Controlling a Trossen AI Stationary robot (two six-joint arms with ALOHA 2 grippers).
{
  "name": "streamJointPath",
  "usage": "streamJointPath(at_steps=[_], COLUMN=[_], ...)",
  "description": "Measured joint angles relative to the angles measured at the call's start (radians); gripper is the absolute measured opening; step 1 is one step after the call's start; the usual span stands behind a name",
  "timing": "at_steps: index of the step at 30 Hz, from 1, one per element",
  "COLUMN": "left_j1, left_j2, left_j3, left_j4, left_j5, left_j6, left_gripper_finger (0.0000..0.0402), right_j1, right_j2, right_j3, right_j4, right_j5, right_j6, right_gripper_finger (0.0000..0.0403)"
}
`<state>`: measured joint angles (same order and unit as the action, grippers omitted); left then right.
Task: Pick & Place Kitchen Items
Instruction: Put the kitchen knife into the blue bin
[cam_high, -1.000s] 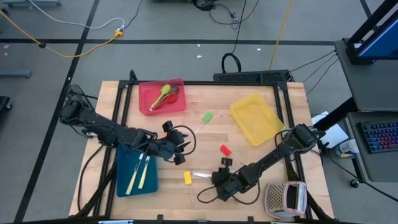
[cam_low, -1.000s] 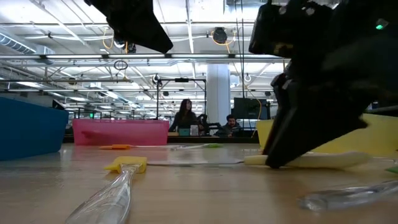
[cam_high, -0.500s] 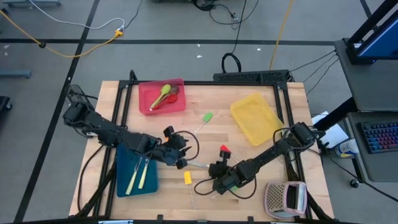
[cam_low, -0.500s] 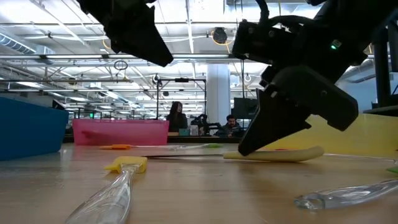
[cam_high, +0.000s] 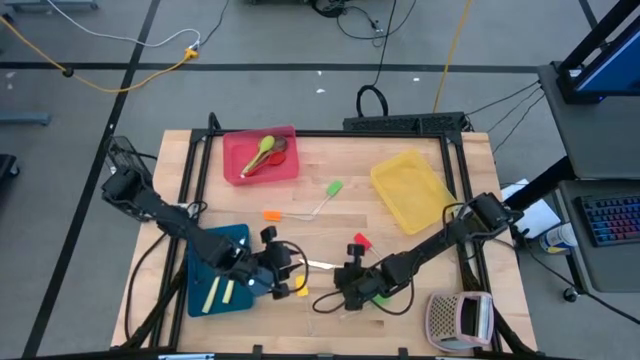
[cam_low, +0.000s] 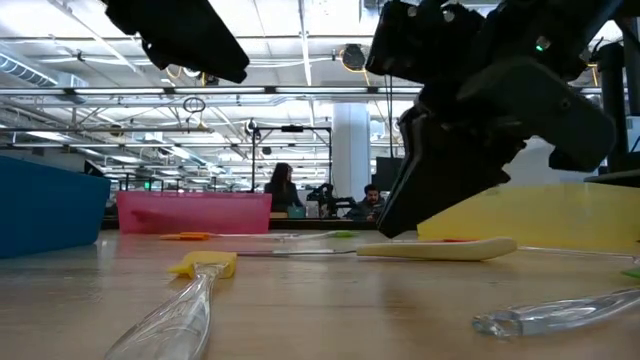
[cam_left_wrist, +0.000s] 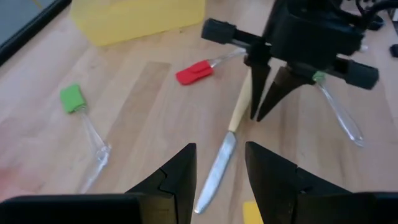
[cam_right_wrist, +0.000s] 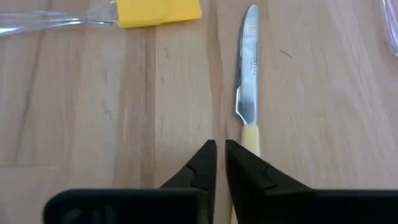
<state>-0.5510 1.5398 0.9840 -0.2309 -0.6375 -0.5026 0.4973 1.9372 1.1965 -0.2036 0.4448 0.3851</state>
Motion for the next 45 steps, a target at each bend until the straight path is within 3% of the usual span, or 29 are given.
streamJointPath(at_steps=[7, 10, 16, 22, 28, 32, 35, 40, 45], left_j1=[-0.007, -0.006, -0.005, -0.005, -0.005, -0.005, -0.005, -0.005, -0.005], left_j2=[0.000, 0.000, 0.000, 0.000, 0.000, 0.000, 0.000, 0.000, 0.000], left_j3=[0.000, 0.000, 0.000, 0.000, 0.000, 0.000, 0.000, 0.000, 0.000], left_j4=[-0.003, -0.005, -0.005, -0.004, -0.004, -0.004, -0.003, -0.003, 0.000], left_j5=[-0.002, -0.002, -0.002, -0.002, -0.002, -0.002, -0.005, -0.049, -0.053], left_j6=[-0.001, 0.004, 0.011, 0.010, 0.009, 0.009, 0.011, 0.014, 0.020], left_gripper_finger=[0.0143, 0.0143, 0.0143, 0.0143, 0.0143, 0.0143, 0.0143, 0.0143, 0.0143], right_j1=[-0.011, -0.012, -0.006, -0.007, -0.009, 0.001, 0.002, 0.000, 0.000], right_j2=[-0.018, -0.015, -0.016, -0.022, -0.024, -0.020, -0.020, -0.018, -0.008], right_j3=[0.003, 0.001, -0.004, -0.133, -0.359, -0.469, -0.484, -0.484, -0.491], right_j4=[0.073, 0.027, -0.052, 0.027, 0.435, 0.635, 0.670, 0.688, 0.885], right_j5=[0.027, 0.022, 0.026, 0.034, 0.049, 0.050, 0.054, 0.088, 0.138], right_j6=[-0.022, -0.020, 0.029, 0.190, 0.234, 0.165, 0.151, 0.162, 0.044], right_gripper_finger=[0.0102, 0.0131, 0.0154, 0.0155, 0.0146, 0.0097, 0.0058, 0.0058, 0.0058])
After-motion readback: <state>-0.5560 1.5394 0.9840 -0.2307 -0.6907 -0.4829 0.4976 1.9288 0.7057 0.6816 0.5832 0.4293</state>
